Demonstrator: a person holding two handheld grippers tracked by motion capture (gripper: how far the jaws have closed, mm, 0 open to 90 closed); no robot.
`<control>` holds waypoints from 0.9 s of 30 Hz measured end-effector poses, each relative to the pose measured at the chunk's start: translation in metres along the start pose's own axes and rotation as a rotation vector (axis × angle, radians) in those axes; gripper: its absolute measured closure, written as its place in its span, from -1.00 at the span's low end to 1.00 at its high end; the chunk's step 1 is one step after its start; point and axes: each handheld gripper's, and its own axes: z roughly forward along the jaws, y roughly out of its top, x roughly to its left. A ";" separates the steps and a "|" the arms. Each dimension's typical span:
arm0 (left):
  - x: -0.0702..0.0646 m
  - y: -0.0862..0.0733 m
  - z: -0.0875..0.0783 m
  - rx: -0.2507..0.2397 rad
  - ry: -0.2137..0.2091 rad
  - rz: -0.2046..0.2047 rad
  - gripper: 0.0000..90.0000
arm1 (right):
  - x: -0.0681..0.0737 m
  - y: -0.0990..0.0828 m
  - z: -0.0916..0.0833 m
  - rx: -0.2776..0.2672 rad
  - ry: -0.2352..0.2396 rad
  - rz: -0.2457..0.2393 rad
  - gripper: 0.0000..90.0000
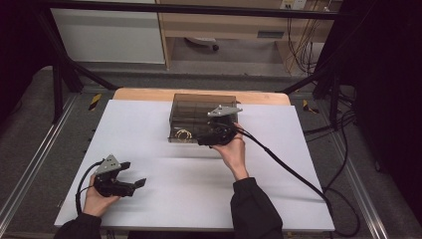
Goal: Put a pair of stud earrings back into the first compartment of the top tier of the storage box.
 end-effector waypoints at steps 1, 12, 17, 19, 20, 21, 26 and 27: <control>0.000 0.000 0.000 0.000 0.000 0.000 -0.84 | -0.001 -0.001 -0.004 -0.004 0.001 0.003 -0.63; 0.000 0.000 0.000 0.003 0.001 -0.001 -0.84 | -0.018 -0.023 -0.052 -0.023 -0.013 0.001 -0.99; 0.000 0.000 0.001 0.004 0.001 -0.002 -0.84 | -0.026 -0.036 -0.066 -0.042 -0.011 0.019 -0.99; 0.000 0.000 0.001 0.004 0.002 -0.001 -0.84 | -0.029 -0.044 -0.073 -0.049 -0.011 0.026 -0.99; 0.000 0.000 0.001 0.004 0.002 -0.001 -0.84 | -0.031 -0.048 -0.075 -0.049 -0.011 0.028 -0.99; 0.000 0.000 0.001 0.005 0.002 -0.001 -0.84 | -0.032 -0.051 -0.078 -0.050 -0.011 0.030 -0.99; 0.000 0.000 0.001 0.008 0.002 -0.001 -0.84 | -0.041 -0.072 -0.091 -0.063 -0.009 0.048 -0.99; 0.000 0.000 0.001 0.008 0.002 -0.001 -0.84 | -0.043 -0.078 -0.093 -0.057 -0.009 0.050 -0.99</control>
